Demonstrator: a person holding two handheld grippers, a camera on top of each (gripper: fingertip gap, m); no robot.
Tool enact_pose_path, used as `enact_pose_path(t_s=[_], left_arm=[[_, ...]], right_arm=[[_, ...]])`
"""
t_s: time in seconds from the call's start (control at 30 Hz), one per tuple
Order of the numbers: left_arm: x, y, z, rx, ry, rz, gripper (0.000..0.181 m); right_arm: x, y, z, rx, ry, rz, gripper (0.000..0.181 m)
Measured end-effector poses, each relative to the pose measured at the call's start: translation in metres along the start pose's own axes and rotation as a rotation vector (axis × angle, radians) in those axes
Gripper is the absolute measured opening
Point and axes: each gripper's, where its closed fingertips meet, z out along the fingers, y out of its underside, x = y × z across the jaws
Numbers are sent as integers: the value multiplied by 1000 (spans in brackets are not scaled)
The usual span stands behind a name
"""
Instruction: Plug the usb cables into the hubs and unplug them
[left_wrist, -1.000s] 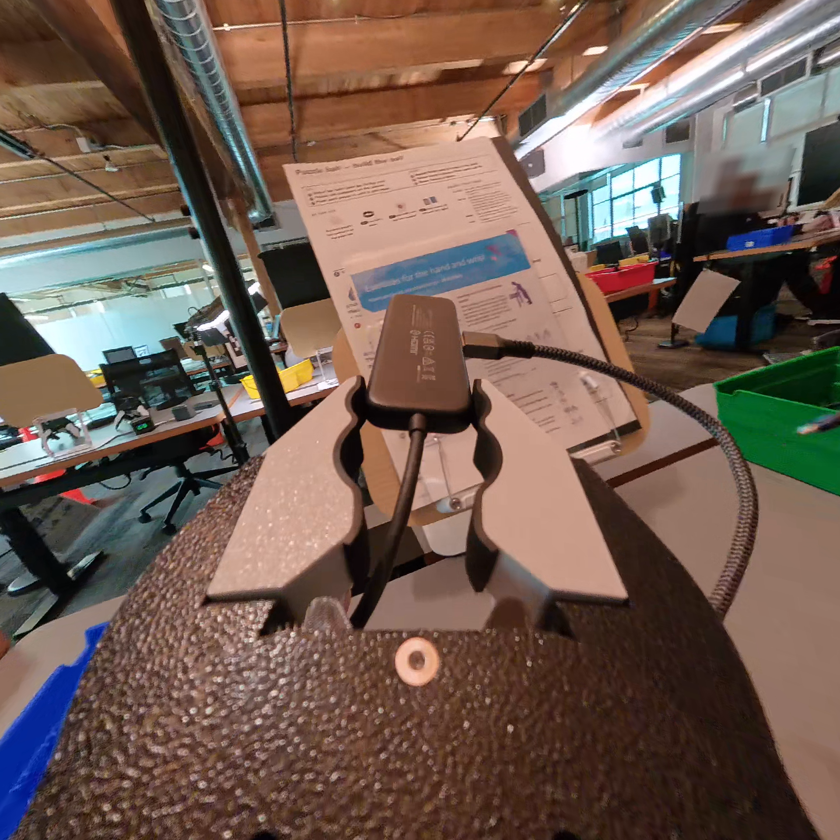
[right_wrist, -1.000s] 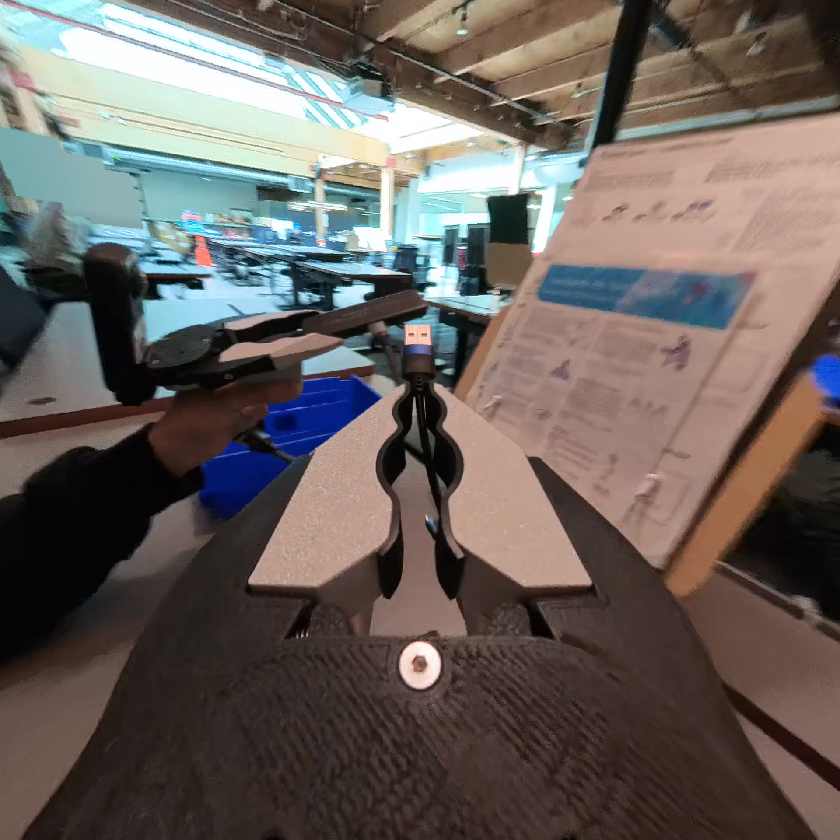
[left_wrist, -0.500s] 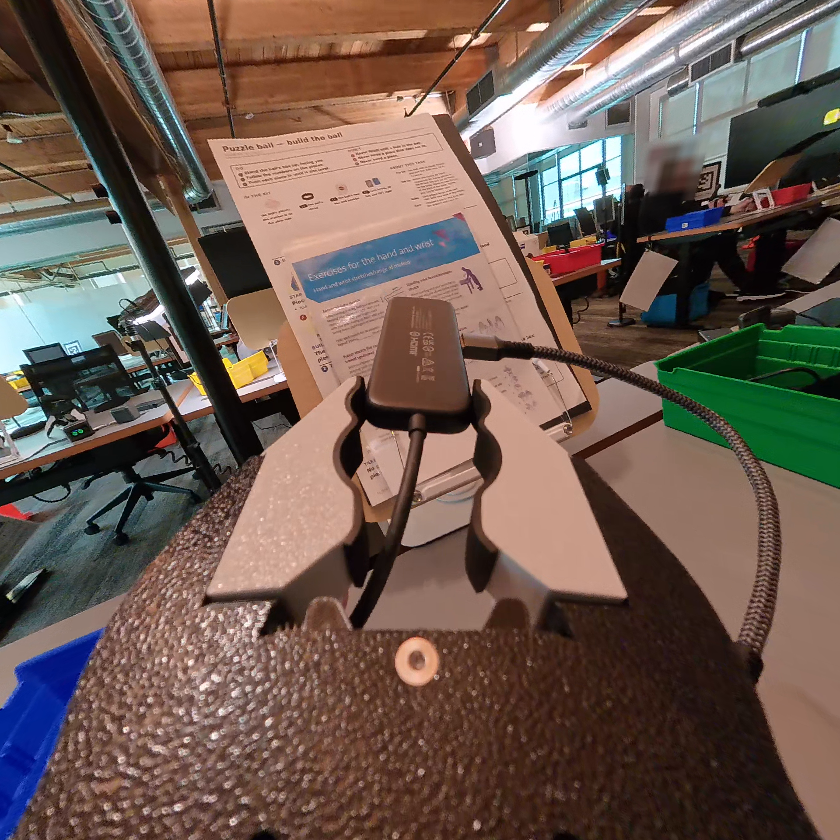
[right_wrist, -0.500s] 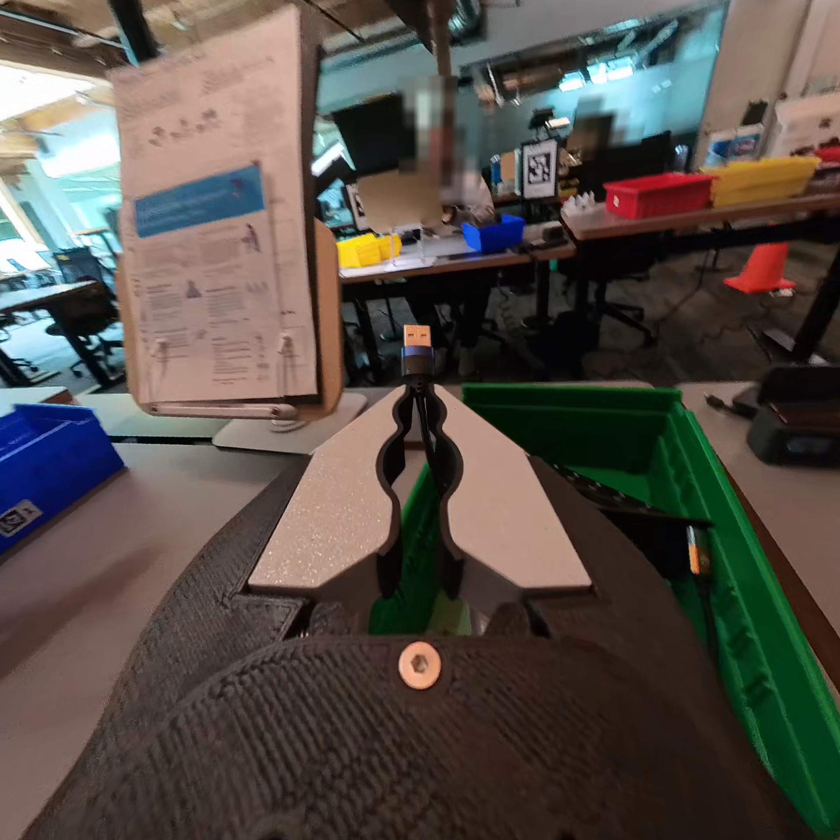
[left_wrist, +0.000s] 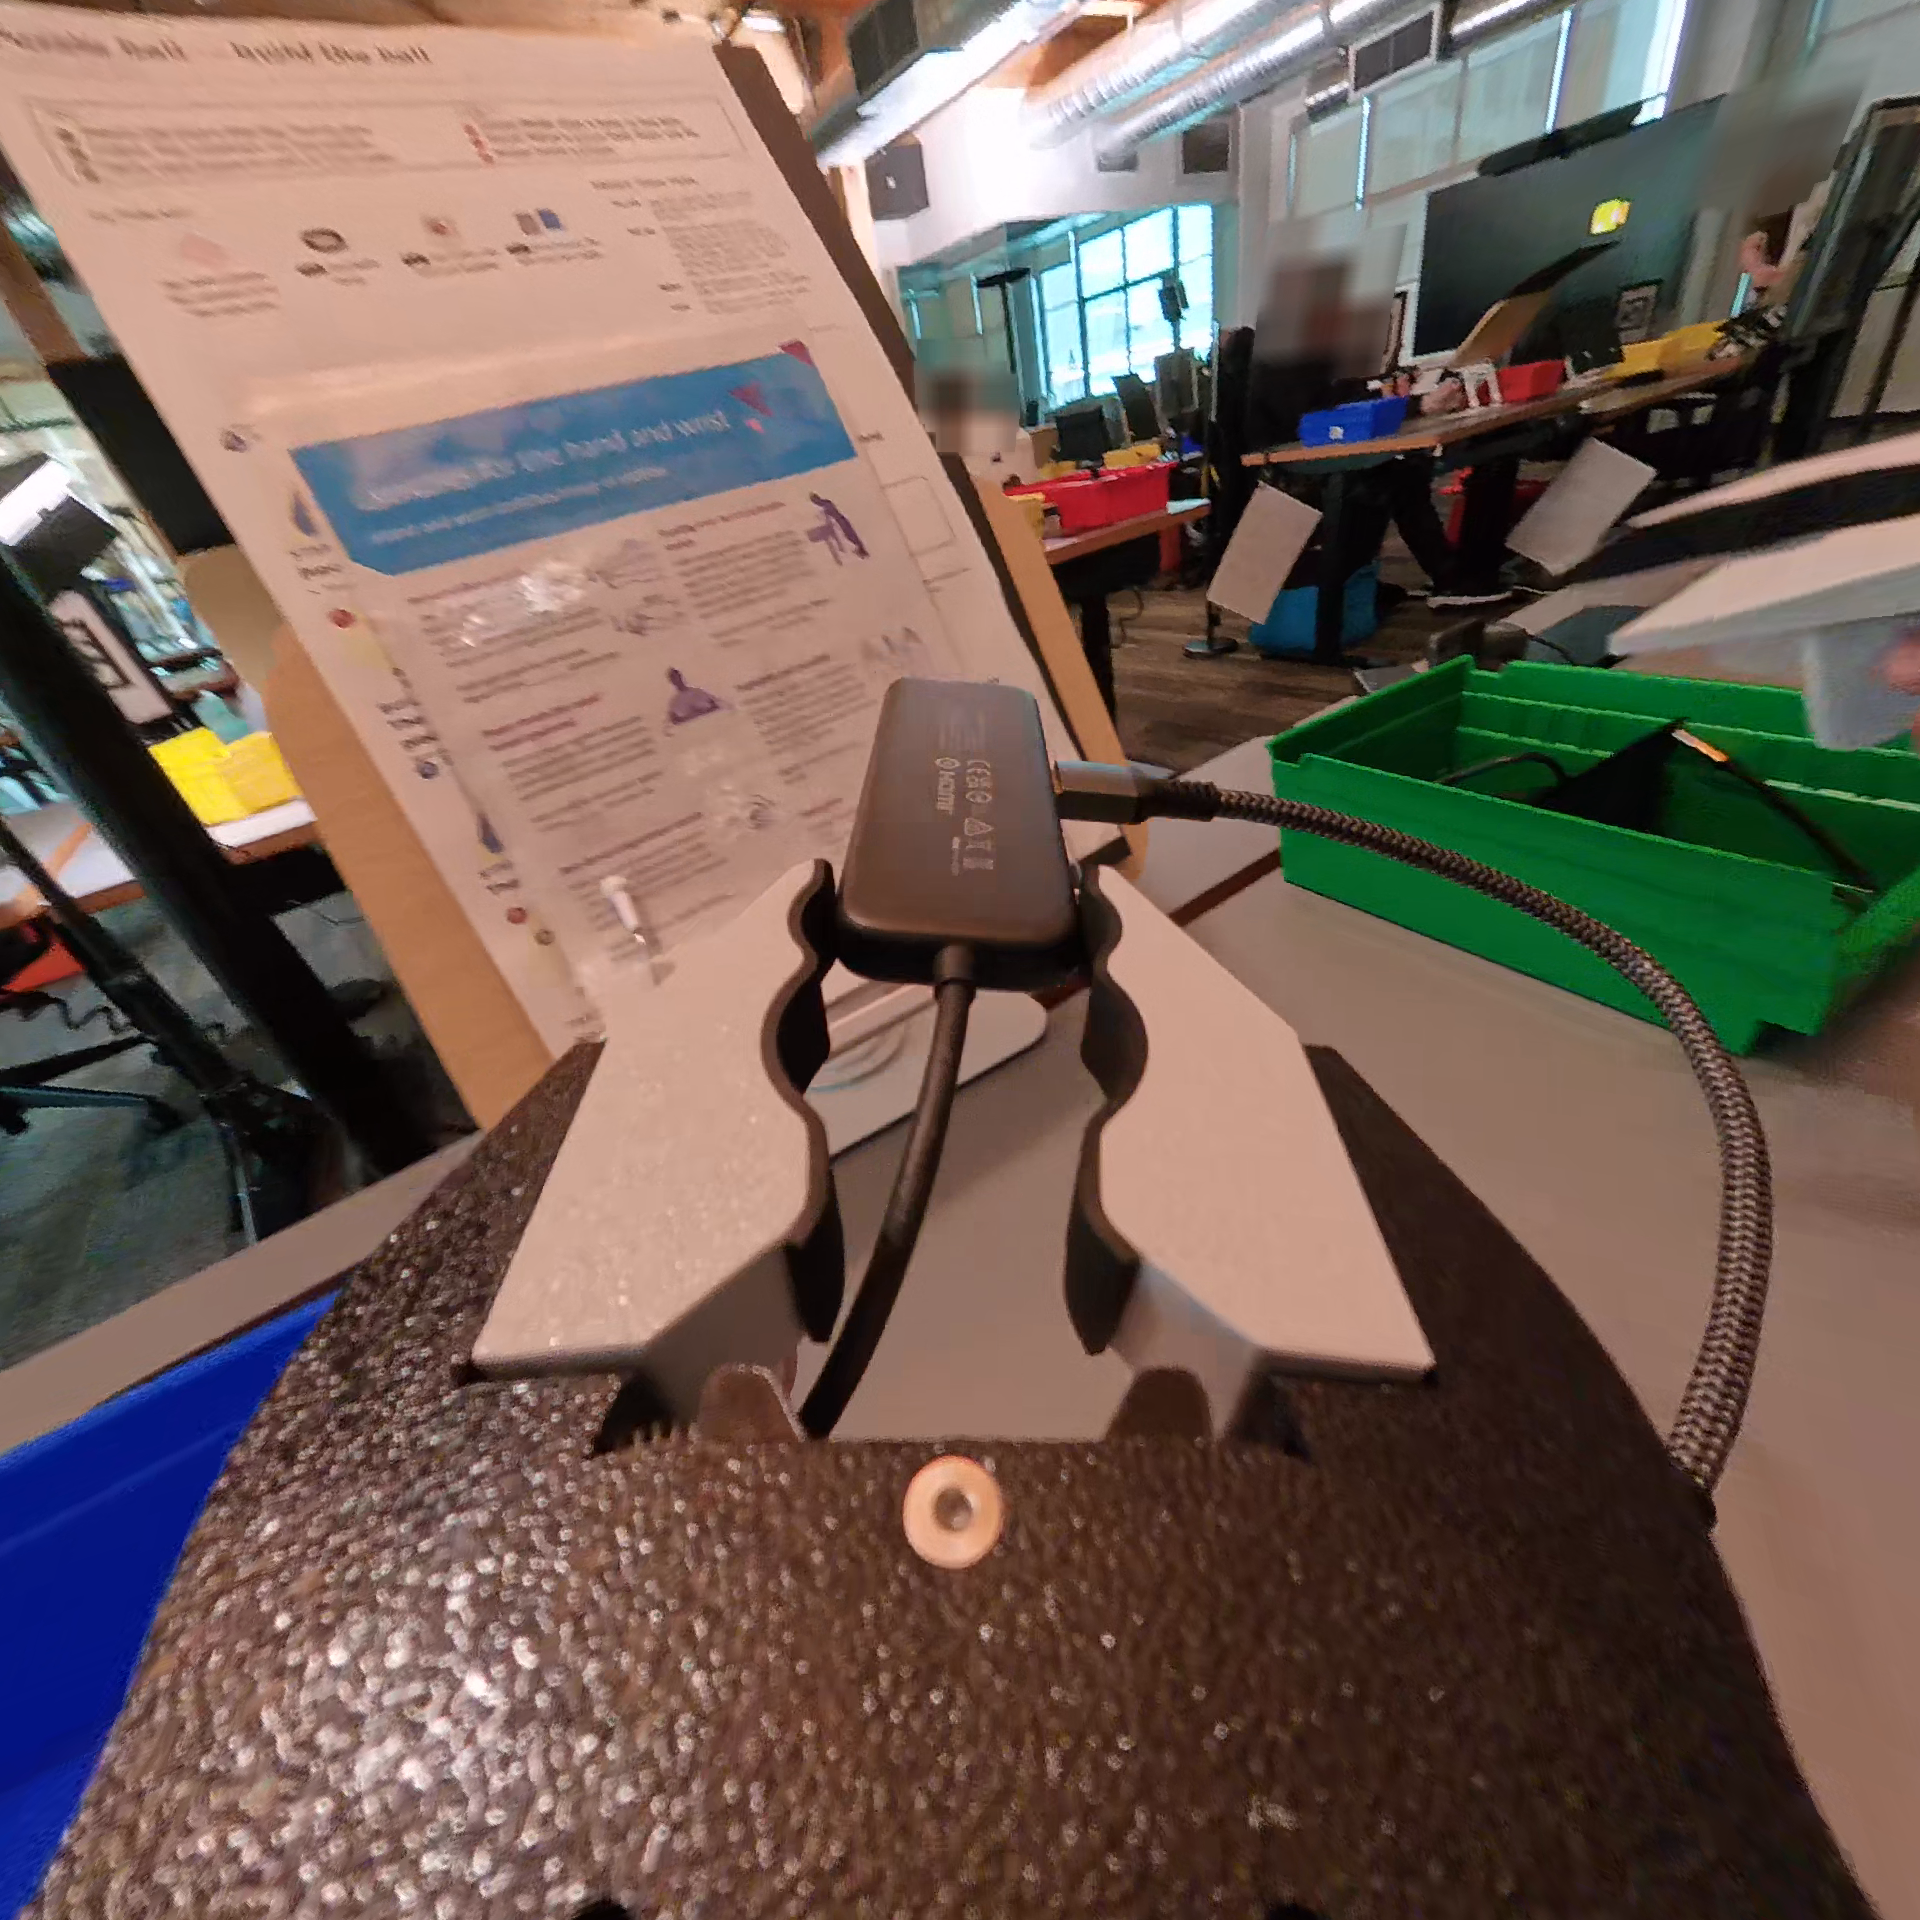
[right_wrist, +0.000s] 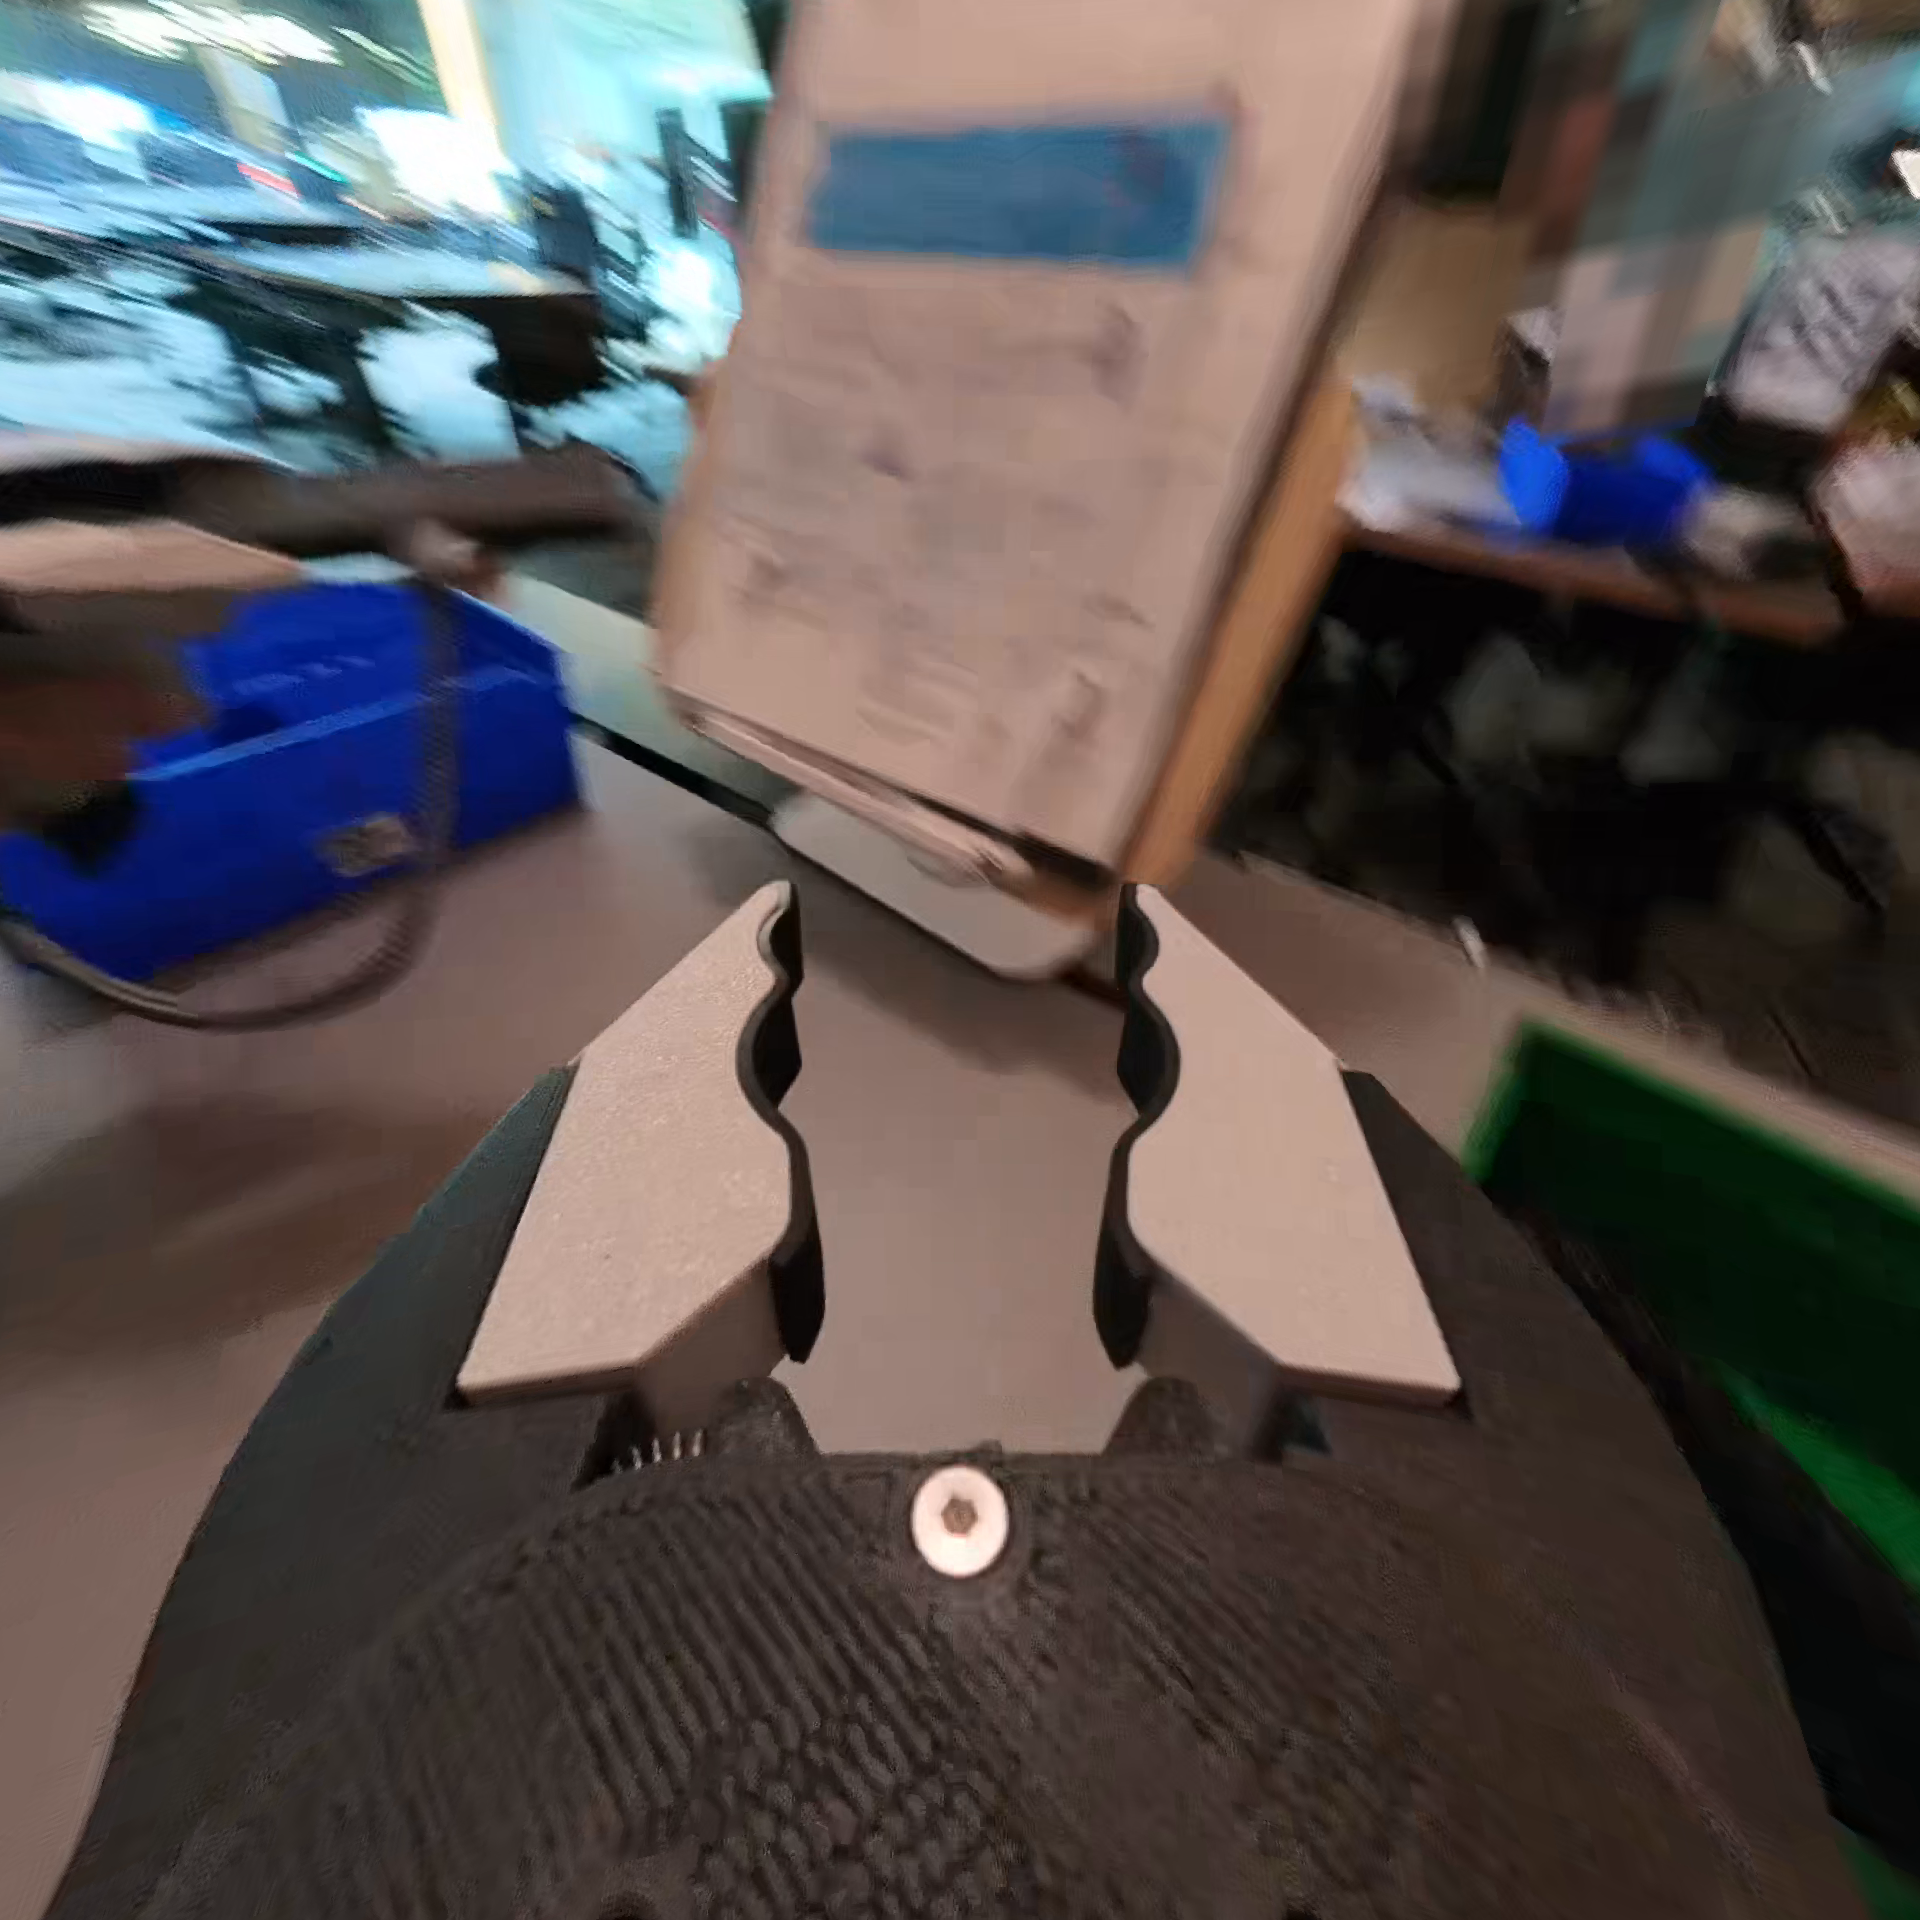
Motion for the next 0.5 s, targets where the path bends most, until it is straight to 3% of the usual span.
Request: enact_pose_path(t_s=[0.1, 0.17, 0.4, 0.5], left_arm=[[14, 9, 5, -70, 38, -34, 45], [19, 10, 7, -81, 39, -21, 45], [33, 7, 10, -62, 57, -9, 45], [36, 9, 11, -66, 69, -15, 45]], right_arm=[[-72, -33, 34, 170, -195, -96, 56], [-103, -36, 54, 193, -266, -91, 56], [-123, -16, 95, 149, -264, -44, 44], [-130, -16, 98, 179, -273, -73, 24]])
